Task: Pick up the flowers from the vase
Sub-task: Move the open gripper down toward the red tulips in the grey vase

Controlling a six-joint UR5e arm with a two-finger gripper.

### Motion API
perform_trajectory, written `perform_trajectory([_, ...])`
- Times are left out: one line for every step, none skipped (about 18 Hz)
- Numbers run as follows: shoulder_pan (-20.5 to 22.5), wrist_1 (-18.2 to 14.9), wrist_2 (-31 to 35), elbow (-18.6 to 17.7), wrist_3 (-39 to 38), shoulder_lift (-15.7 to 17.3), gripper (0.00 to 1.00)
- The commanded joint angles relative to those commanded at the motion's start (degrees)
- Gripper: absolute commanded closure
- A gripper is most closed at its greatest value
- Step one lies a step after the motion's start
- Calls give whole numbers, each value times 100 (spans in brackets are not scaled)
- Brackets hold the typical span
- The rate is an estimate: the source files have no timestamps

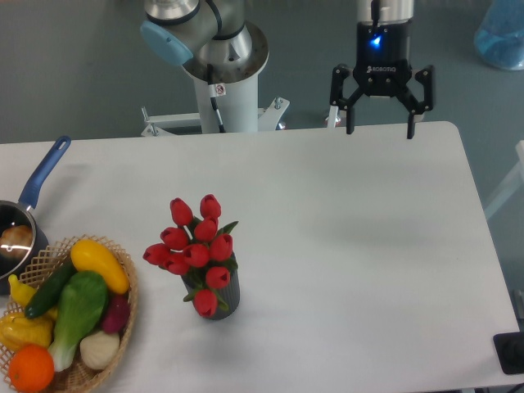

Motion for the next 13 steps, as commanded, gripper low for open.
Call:
perform_trajectory([-9, 0, 9, 0, 26, 0, 0])
perform_trajectory([-9, 0, 17, 0, 44, 9, 0])
perform_trajectory([-52, -9, 18, -9, 44, 9, 0])
perform_trajectory([-140, -9, 26, -9, 44, 0, 0])
perform_trajectory([-202, -17, 18, -9, 35, -26, 0])
perform_trajectory([-237, -26, 26, -9, 27, -44, 0])
perform_trajectory([-307, -44, 52, -18, 0, -52, 0])
perform_trajectory([-395, -44, 70, -35, -17, -61, 0])
perform_trajectory([-465, -44, 70, -53, -26, -70, 0])
perform_trajectory([-518, -44, 70, -62, -61, -114, 0])
perform_trajectory([-588, -44, 70, -62, -122, -140, 0])
perform_trajectory([-667, -44, 53, -62, -175, -175, 0])
perform_trajectory([-746, -35, 18, -71, -176, -228, 0])
